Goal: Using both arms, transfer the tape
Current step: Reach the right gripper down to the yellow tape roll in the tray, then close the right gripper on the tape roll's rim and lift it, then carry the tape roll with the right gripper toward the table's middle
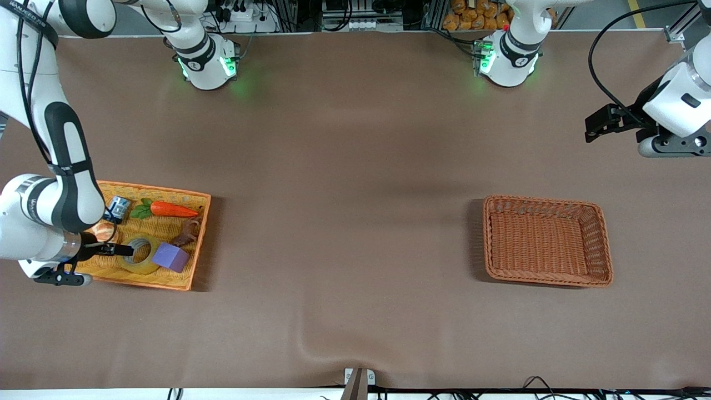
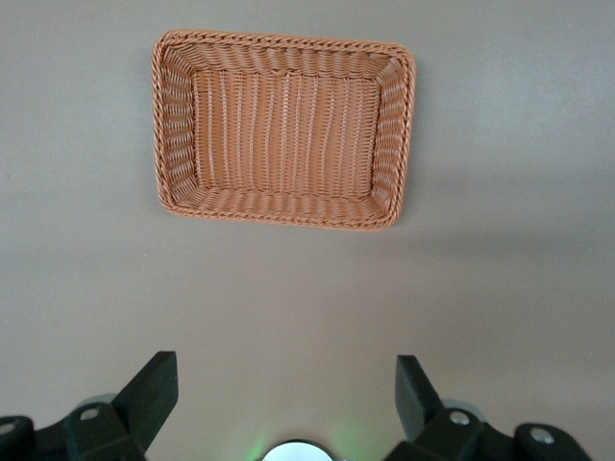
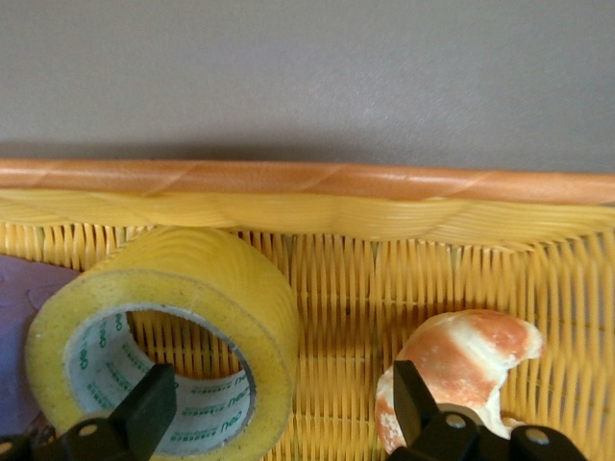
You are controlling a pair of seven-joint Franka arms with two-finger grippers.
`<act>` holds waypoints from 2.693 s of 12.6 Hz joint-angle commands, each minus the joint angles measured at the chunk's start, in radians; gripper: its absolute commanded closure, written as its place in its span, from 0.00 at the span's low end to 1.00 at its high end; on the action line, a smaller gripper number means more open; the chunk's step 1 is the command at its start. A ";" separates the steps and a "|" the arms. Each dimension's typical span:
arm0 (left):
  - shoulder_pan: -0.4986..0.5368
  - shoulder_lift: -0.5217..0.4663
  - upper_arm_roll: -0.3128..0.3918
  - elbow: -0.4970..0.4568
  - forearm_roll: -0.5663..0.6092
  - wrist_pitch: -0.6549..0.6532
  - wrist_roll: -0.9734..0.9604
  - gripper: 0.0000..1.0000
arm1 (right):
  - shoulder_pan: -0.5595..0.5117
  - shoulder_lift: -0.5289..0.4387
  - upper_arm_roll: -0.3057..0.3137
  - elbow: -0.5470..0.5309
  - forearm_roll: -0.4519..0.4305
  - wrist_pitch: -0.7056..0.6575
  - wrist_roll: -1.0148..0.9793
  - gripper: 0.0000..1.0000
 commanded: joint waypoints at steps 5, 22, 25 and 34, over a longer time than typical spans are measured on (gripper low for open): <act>0.009 -0.009 -0.003 -0.005 -0.031 0.001 0.013 0.00 | 0.000 0.039 0.006 0.006 0.005 -0.010 -0.015 1.00; 0.007 -0.007 -0.005 -0.012 -0.031 0.007 0.011 0.00 | 0.065 -0.166 0.020 0.258 0.011 -0.372 -0.233 1.00; 0.006 -0.006 -0.005 -0.012 -0.031 0.009 0.010 0.00 | 0.202 -0.200 0.026 0.259 0.020 -0.468 0.036 1.00; 0.009 -0.007 -0.005 -0.011 -0.031 0.009 0.010 0.00 | 0.659 -0.141 0.107 0.252 0.085 -0.346 0.810 1.00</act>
